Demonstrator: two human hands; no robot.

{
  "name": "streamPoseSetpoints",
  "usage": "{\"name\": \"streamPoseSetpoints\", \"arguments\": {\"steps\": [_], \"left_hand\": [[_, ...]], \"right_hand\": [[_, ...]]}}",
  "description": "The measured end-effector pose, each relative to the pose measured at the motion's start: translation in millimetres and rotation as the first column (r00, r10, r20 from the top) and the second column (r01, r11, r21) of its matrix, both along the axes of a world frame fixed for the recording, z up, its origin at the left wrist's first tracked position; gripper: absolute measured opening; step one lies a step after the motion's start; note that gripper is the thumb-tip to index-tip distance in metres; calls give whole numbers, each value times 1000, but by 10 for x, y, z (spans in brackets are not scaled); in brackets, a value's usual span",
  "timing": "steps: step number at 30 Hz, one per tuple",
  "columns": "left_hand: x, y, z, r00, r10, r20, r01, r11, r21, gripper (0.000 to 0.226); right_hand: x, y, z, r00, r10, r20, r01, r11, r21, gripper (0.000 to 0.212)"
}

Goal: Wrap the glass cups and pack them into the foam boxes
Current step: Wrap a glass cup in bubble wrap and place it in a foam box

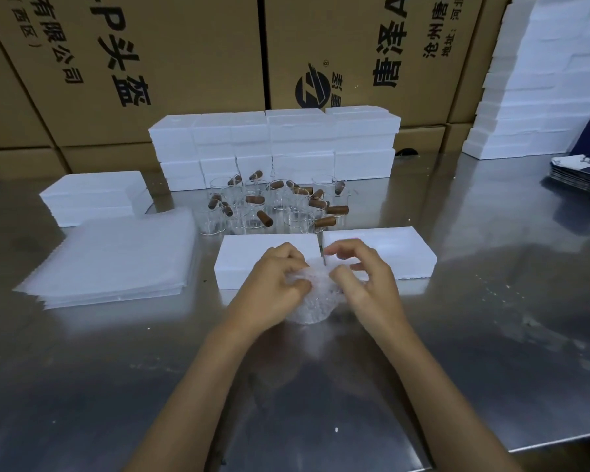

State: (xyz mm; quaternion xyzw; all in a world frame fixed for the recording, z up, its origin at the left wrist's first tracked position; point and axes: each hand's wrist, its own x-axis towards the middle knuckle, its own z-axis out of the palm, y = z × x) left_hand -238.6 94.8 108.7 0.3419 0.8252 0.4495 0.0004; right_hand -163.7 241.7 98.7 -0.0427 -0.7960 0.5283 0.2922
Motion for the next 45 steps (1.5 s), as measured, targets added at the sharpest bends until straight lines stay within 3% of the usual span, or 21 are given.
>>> {"name": "streamPoseSetpoints", "arguments": {"steps": [3, 6, 8, 11, 13, 16, 19, 21, 24, 28, 31, 34, 39, 42, 45], "left_hand": [[13, 8, -10, 998, -29, -55, 25, 997, -69, 10], [11, -97, 111, 976, -34, 214, 12, 994, 104, 14], [-7, -182, 199, 955, -34, 293, -22, 983, 183, 18], [28, -217, 211, 987, -66, 147, 52, 994, 95, 11], [64, -173, 166, 994, -92, 59, 94, 995, -31, 19], [48, -123, 95, 979, -127, -157, 76, 952, -297, 41], [64, -92, 75, 963, -149, -224, 48, 915, -402, 52], [68, -83, 65, 969, -127, -211, 34, 918, -394, 47], [46, -89, 63, 978, -93, -186, 36, 957, -287, 20], [3, -135, 46, 984, -91, -153, 54, 972, -229, 36], [-15, -135, 30, 984, -123, -126, 87, 962, -259, 45], [-31, -119, -15, 983, -115, -142, 56, 929, -365, 58], [-14, -52, -100, 980, -82, -180, 12, 933, -360, 47], [8, -36, -96, 983, -51, -179, 6, 969, -246, 39], [58, 22, -46, 990, 78, -119, -79, 997, -11, 50]], "right_hand": [[-20, -42, -36, 998, -24, -52, 33, 983, 182, 17], [-64, -13, -111, 992, -105, -76, 125, 931, 343, 12], [-72, -4, -153, 995, -102, -2, 93, 891, 444, 18], [-66, -25, -173, 991, -82, 102, 16, 851, 525, 43], [-48, -41, -141, 992, -76, 101, 18, 876, 483, 48], [-19, -44, -107, 993, -96, -67, 113, 938, 328, 38], [-6, -28, -81, 990, -90, -111, 116, 961, 253, 39], [-3, -36, -96, 993, -63, -100, 92, 944, 317, 38], [5, -39, -110, 998, -31, -58, 51, 915, 401, 36], [-6, -55, -136, 999, -1, 35, -16, 883, 468, 40], [-10, -48, -117, 1000, -4, -6, 6, 956, 294, 32], [-23, 26, -97, 989, -121, -91, 126, 991, 50, 27], [-13, 180, -164, 983, -153, 97, 139, 981, 134, 24], [5, 182, -160, 990, -112, 89, 100, 986, 133, 24], [19, 217, -32, 992, -120, -33, 120, 993, 9, 26]]}}
